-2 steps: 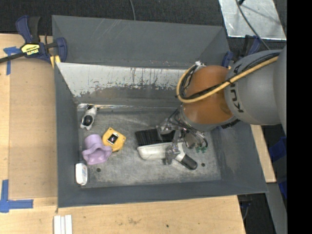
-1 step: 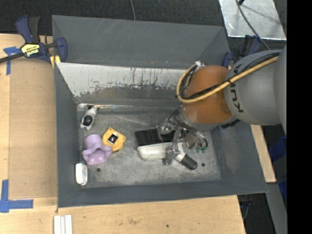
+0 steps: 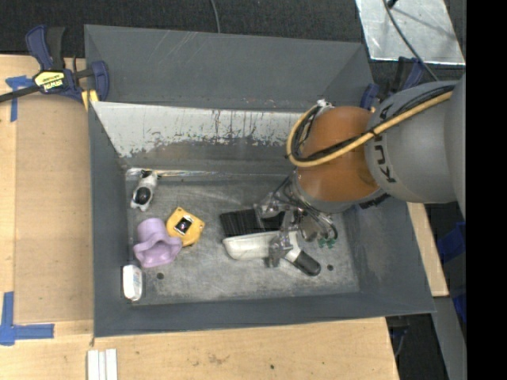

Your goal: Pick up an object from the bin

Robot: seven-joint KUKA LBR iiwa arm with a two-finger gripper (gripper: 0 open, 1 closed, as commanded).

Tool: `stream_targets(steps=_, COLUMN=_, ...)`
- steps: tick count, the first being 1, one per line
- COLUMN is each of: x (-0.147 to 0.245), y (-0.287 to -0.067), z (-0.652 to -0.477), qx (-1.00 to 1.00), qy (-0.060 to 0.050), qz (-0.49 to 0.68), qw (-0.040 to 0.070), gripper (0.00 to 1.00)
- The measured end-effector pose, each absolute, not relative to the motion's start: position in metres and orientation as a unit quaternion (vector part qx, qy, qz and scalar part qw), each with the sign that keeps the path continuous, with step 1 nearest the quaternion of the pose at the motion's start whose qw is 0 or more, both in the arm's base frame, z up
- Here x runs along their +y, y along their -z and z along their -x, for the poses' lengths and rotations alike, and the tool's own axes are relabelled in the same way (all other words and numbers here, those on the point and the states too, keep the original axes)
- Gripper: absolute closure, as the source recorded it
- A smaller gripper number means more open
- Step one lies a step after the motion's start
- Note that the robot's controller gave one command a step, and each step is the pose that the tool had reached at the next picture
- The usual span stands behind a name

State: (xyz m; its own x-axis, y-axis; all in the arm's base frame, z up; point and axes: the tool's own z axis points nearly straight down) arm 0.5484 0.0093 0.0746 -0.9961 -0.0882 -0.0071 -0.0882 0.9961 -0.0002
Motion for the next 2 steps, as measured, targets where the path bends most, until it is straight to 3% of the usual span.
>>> stream_targets(steps=2, x=0.0093, y=-0.0746, z=-0.5484, qx=0.999, qy=0.0, qz=0.044, qw=0.004, gripper=1.0)
